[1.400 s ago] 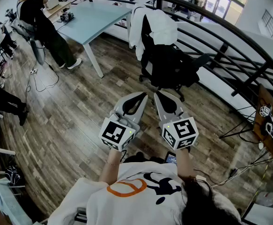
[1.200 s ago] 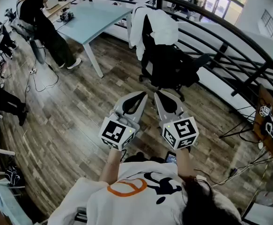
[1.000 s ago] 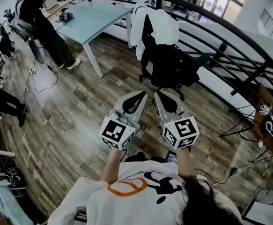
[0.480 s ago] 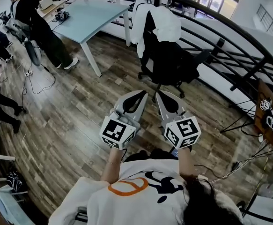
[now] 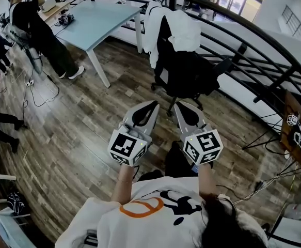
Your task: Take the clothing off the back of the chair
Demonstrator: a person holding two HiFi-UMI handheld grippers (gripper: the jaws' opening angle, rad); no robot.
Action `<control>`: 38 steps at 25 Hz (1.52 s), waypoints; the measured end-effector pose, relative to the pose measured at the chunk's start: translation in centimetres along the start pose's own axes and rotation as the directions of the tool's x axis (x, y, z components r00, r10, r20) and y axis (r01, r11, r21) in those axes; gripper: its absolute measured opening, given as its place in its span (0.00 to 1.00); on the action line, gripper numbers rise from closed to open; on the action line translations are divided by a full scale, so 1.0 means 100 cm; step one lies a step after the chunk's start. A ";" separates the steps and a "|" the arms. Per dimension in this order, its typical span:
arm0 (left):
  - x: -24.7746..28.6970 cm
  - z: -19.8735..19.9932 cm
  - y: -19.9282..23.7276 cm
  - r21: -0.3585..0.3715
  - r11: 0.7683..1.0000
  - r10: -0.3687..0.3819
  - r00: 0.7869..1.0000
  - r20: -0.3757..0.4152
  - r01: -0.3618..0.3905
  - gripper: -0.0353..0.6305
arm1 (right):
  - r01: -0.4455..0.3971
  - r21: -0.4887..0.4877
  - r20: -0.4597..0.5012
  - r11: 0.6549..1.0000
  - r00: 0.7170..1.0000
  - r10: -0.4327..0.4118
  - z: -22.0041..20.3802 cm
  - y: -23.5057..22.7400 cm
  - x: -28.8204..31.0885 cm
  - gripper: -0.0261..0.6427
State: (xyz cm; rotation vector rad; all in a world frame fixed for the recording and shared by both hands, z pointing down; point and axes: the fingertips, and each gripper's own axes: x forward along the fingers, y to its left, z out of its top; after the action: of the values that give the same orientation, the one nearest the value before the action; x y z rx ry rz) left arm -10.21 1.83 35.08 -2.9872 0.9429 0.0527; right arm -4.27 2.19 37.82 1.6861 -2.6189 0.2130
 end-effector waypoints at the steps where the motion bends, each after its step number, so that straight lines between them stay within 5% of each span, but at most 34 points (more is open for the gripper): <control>1: 0.005 -0.002 0.004 0.001 1.000 0.004 1.000 -0.001 -0.004 0.06 | 0.000 0.000 -0.001 1.000 1.000 0.000 -0.001 -0.006 0.003 0.05; 19: 0.172 -0.002 0.074 0.031 0.991 0.132 0.991 0.009 -0.132 0.12 | -0.061 0.019 -0.011 0.998 0.998 0.062 0.027 -0.183 0.095 0.05; 38: 0.244 -0.010 0.118 0.070 0.963 0.265 0.963 -0.049 -0.261 0.17 | -0.126 0.040 0.005 0.991 0.992 0.126 0.036 -0.280 0.135 0.05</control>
State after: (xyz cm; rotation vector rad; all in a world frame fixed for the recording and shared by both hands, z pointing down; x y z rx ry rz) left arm 3.02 -21.90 35.21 -2.8003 1.3168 -0.0617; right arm 15.68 -21.90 38.36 1.5331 -2.7438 0.2681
